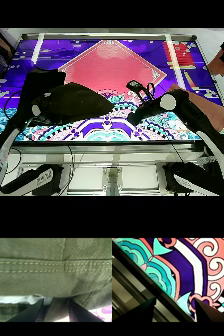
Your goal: Fold the clothes and pants, and hang the long-sleeved shirts on hangers.
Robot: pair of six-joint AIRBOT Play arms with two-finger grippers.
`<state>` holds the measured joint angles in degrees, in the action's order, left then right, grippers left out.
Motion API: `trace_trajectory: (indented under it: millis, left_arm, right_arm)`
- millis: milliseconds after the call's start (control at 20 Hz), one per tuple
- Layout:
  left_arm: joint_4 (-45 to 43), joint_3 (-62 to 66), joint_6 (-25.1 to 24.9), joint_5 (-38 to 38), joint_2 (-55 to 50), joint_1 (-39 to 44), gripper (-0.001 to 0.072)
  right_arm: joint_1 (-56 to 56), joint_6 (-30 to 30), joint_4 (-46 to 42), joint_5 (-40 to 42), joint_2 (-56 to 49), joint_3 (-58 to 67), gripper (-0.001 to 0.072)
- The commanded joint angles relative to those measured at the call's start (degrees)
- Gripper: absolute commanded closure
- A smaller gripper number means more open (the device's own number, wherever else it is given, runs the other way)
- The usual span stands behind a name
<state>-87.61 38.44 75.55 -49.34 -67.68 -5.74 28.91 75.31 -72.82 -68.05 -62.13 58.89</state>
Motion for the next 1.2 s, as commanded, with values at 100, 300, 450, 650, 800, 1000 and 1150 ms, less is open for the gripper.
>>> trace_trajectory:
  millis: [100,300,450,650,800,1000,1150]
  left_arm:
    - [8.9,0.46,-3.93,-3.04,-2.01,-0.02,0.068]
    - [26.14,5.2,-12.66,-3.21,2.34,-0.02,0.0681]
    - [38.86,13.88,-15.78,-3.19,9.9,0.0,0.0682]
    - [48.78,28.15,-16.04,-3.23,18.4,0.0,0.0682]
    - [52.74,35.65,-16.04,-3.17,22.71,-0.02,0.0682]
    - [51.65,36.76,-15.74,-4.46,25.03,-0.07,0.0681]
    - [51.58,36.76,-14.71,-8.31,23.67,-0.07,0.0681]
  right_arm:
    - [0.07,0.09,0.2,0.09,-0.02,-0.02,0.0166]
    - [0.07,0.09,0.17,0.07,-0.02,-0.02,0.0166]
    - [0.07,0.09,0.17,0.09,-0.02,-0.02,0.0166]
    - [0.04,0.07,-0.15,0.17,0.07,0.17,0.0166]
    - [0.04,0.09,-1.22,0.15,0.87,0.15,0.0166]
    - [0.04,0.09,-1.33,0.11,2.4,0.15,0.0166]
    - [0.07,0.09,-1.07,-0.5,2.8,0.15,0.0165]
